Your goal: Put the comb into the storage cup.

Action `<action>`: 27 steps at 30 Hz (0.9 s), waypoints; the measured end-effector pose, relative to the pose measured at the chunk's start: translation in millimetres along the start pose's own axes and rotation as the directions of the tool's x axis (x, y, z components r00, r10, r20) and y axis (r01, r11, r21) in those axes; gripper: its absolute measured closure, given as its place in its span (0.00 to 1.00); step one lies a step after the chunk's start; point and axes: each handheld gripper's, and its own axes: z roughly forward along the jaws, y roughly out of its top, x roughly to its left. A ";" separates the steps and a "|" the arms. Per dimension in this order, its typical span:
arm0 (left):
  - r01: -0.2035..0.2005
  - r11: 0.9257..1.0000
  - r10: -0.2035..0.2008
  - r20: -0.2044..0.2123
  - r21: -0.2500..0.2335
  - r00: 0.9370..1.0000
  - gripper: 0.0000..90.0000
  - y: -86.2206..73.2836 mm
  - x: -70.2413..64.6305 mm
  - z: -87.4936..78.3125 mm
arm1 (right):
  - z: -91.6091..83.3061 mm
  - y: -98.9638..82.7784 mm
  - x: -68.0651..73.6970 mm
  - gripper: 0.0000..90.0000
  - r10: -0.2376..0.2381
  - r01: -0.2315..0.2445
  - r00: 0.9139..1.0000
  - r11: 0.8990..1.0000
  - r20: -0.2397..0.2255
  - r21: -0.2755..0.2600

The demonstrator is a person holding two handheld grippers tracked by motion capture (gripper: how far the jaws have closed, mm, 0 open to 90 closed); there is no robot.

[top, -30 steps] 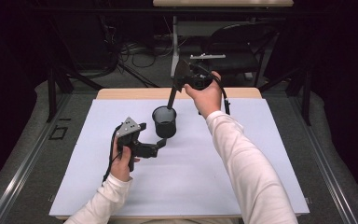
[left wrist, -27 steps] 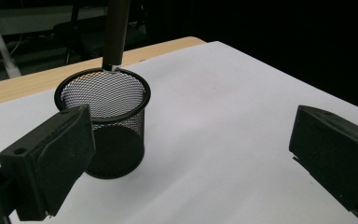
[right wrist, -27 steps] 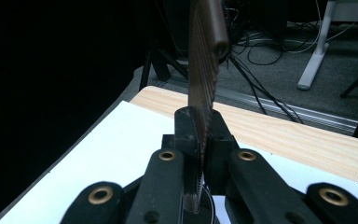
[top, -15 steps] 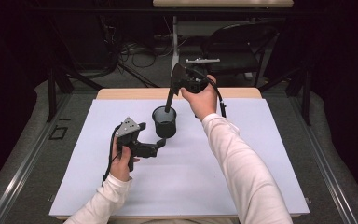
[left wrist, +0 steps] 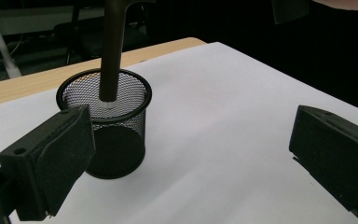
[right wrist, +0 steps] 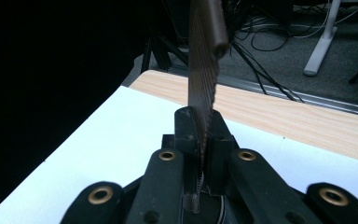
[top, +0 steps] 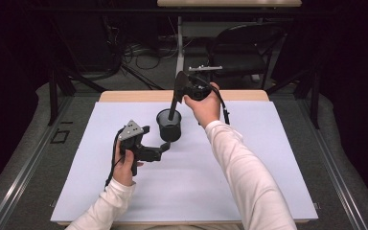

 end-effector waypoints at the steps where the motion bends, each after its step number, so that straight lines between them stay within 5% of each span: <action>1: 0.001 1.000 -0.001 0.000 0.000 1.000 0.00 0.0 0.0 0.1 | 0.7 -1.1 0.1 0.97 0.002 -0.002 1.000 1.000 0.000 0.002; 27: 0.012 1.000 -0.012 -0.002 -0.006 1.000 0.00 0.1 2.0 -0.5 | 19.5 -27.4 0.8 0.97 0.023 -0.022 1.000 0.998 -0.022 0.053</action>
